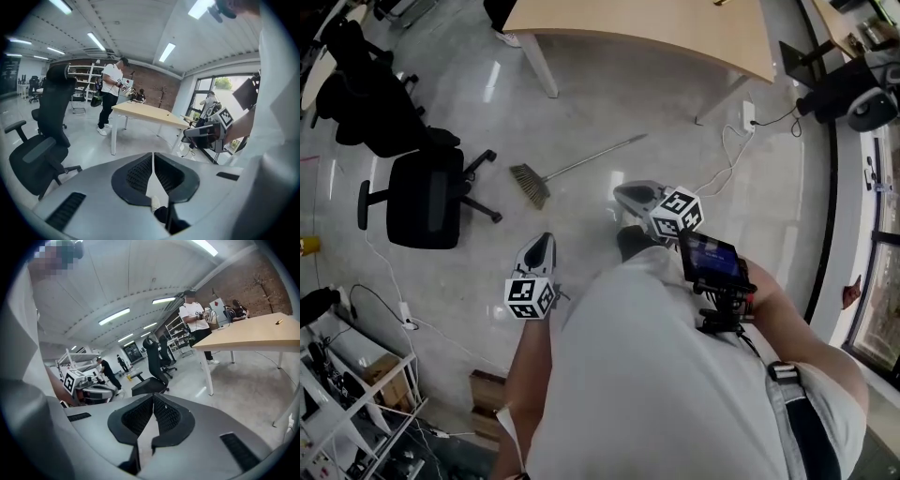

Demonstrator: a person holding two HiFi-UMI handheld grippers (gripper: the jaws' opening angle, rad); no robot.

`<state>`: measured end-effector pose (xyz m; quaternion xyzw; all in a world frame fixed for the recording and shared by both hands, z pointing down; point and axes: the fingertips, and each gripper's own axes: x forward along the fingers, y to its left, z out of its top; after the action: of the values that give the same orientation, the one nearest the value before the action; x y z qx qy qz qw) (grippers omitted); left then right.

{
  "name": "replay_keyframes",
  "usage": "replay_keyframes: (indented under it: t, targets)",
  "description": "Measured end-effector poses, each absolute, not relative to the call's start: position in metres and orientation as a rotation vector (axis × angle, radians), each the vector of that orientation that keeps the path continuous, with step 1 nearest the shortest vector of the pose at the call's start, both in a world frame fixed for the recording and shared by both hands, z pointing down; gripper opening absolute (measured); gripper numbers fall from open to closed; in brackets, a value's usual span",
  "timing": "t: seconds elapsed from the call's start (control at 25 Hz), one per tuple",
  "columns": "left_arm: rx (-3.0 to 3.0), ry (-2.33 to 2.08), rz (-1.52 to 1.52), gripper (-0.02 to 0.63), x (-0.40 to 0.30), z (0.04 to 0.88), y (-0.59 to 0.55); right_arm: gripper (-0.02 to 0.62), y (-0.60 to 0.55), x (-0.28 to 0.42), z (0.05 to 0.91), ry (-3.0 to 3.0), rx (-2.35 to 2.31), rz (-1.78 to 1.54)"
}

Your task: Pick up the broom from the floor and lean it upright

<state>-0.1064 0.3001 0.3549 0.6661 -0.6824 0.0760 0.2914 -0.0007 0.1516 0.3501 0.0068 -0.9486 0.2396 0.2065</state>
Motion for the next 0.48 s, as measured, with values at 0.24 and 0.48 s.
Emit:
replay_keyframes:
  t: [0.24, 0.48]
  targets:
    - [1.816, -1.758, 0.254, 0.02, -0.107, 0.35, 0.224, 0.018, 0.09, -0.009, 0.357, -2.626, 0.032, 0.699]
    - [1.859, -1.711, 0.31, 0.02, -0.135, 0.349, 0.163, 0.018, 0.045, -0.028, 0.368, -2.622, 0.053, 0.699]
